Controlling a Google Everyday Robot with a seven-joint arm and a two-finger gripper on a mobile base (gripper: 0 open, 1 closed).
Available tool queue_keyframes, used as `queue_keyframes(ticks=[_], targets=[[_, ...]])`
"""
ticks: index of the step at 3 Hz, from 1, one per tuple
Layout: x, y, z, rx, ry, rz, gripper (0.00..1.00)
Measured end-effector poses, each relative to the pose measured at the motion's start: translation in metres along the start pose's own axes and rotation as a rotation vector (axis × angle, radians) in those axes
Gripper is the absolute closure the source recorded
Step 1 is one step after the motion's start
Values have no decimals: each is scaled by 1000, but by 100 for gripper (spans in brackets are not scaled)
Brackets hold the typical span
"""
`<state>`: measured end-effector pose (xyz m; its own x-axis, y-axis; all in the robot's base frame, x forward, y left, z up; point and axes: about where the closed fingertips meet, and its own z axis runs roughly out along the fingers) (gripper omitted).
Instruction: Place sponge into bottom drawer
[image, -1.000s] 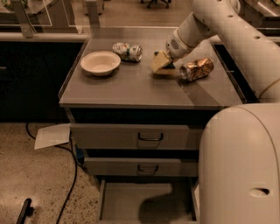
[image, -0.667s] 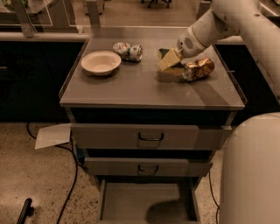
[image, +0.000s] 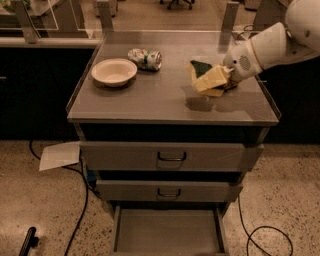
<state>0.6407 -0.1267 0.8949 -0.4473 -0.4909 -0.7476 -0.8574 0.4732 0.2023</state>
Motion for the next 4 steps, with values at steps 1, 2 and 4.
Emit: queue_keyframes(ticks=[1, 2, 4], targets=[[25, 37, -18, -46, -90, 4, 100], [55, 69, -35, -85, -150, 19, 100], [84, 91, -50, -116, -177, 23, 100]])
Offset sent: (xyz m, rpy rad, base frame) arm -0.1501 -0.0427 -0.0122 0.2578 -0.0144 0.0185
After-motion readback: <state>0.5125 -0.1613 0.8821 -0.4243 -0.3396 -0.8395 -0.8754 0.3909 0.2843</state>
